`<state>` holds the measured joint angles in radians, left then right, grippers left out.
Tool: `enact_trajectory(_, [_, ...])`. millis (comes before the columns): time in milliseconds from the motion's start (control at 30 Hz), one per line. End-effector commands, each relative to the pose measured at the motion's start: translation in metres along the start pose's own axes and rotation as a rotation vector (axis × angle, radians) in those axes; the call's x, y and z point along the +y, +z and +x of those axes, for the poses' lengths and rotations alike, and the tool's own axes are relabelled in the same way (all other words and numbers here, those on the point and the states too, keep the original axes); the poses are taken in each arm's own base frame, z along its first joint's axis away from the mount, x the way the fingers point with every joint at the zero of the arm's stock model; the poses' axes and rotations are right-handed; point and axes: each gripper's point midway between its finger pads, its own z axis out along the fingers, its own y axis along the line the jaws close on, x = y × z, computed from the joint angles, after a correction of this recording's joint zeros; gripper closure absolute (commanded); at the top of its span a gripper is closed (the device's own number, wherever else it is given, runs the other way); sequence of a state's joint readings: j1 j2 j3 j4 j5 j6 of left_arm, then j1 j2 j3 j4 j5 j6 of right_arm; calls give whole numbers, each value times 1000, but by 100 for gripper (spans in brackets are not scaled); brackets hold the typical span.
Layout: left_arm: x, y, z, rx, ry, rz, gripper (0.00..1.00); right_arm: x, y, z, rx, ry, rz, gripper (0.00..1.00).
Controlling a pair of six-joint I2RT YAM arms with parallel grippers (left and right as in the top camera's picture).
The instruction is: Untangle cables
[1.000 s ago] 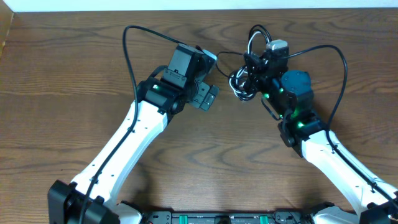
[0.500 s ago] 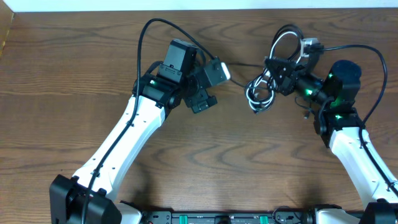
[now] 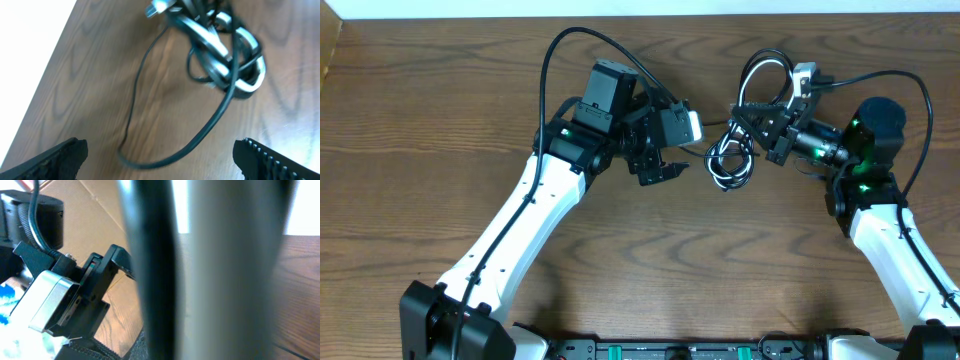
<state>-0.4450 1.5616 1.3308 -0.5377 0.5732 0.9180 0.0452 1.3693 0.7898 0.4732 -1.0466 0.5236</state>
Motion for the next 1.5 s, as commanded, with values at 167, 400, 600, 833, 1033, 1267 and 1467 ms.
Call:
enact_trajectory(167, [-18, 2, -6, -42, -21, 107, 2, 31, -3, -16, -20, -26, -106, 99])
enact_trajectory(400, [-37, 6, -14, -61, -19, 177, 54, 25, -2, -22, -56, -33, -67, 99])
enact_trajectory(600, [-75, 5, -3, 15, -78, 306, 88, -6, -2, -25, -109, 52, 89, 99])
enact_trajectory(833, [-120, 1, -16, 3, -96, 465, 89, -44, 0, -27, -208, 183, 322, 99])
enact_trajectory(1033, [-148, 4, -16, 65, -65, 524, 89, -49, 16, -27, -393, 525, 424, 99])
enact_trajectory(1267, [-143, -1, 28, 298, -60, 454, 91, -48, 19, -26, -459, 778, 382, 99])
enact_trajectory(1467, [-134, -3, 58, 385, -102, 417, 91, -47, 13, -29, -433, 819, 337, 99])
